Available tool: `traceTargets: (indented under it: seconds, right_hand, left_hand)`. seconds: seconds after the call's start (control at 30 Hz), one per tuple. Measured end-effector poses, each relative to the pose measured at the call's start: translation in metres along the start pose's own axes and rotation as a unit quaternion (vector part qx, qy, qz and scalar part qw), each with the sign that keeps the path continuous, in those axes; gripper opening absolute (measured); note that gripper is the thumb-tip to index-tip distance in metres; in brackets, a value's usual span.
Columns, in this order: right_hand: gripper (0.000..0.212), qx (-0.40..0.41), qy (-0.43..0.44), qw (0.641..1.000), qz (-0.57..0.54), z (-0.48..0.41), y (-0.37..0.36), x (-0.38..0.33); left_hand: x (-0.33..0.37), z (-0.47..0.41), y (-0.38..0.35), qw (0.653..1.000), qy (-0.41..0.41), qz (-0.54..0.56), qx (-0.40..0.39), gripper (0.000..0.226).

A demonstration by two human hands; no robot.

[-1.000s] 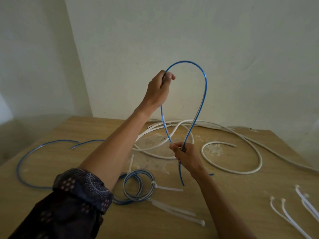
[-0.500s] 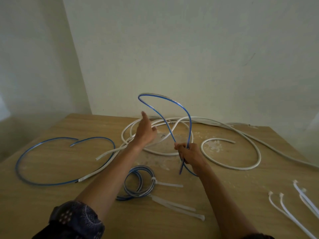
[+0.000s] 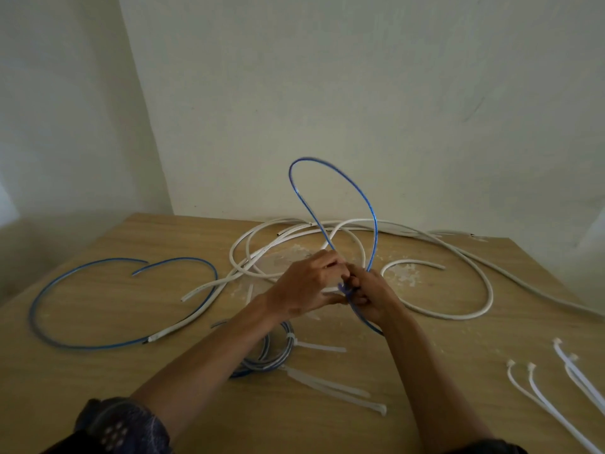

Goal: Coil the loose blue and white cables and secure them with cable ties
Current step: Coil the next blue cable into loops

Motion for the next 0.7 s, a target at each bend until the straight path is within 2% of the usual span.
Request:
traceTargets:
  seconds: [0.1, 0.17, 0.3, 0.43, 0.5, 0.6, 0.63, 0.7]
  right_hand:
    - [0.042, -0.032, -0.017, 0.999, -0.035, -0.002, 0.002, -0.003]
    - [0.035, -0.042, -0.019, 0.999, -0.028, -0.005, 0.002, -0.002]
    - [0.03, -0.003, -0.021, 0.999, 0.029, -0.005, 0.003, 0.001]
    - [0.047, 0.047, -0.007, 0.994, 0.103, 0.002, 0.001, -0.001]
    - [0.048, 0.074, 0.013, 0.993, 0.094, 0.001, 0.005, -0.003]
    - [0.065, 0.149, 0.069, 0.986, 0.033, -0.008, 0.022, -0.007]
    - [0.067, 0.187, 0.1, 0.977, 0.018, -0.01, 0.03, -0.01]
    - [0.057, 0.233, 0.198, 0.952, 0.021, -0.008, 0.039, -0.017]
  left_hand:
    - [0.007, 0.0, 0.0, 0.999, -0.028, -0.011, 0.03, 0.044]
    - [0.01, 0.002, -0.001, 0.998, -0.043, -0.006, 0.038, 0.042]
    - [0.01, -0.001, -0.001, 0.997, -0.062, -0.02, 0.035, 0.027]
    - [0.001, 0.0, -0.003, 0.994, -0.096, -0.042, -0.003, 0.022]
    - [-0.002, 0.006, -0.004, 0.994, -0.096, -0.044, -0.03, 0.018]
    - [-0.013, 0.02, -0.006, 0.998, 0.003, 0.027, -0.061, 0.015]
    - [-0.019, 0.025, -0.004, 0.995, 0.053, 0.06, -0.051, 0.019]
    - [-0.034, 0.033, 0.004, 0.977, 0.157, 0.143, 0.011, 0.026]
Point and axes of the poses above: each hand's wrist, its own z-axis away from the middle knuckle, its own y-axis out of the back of the hand, x = y × z, the point moved 3 cm from there along -z, towards the middle knuckle, and after that the axes turned 11 degrees about -y, right-handed, at the moved point
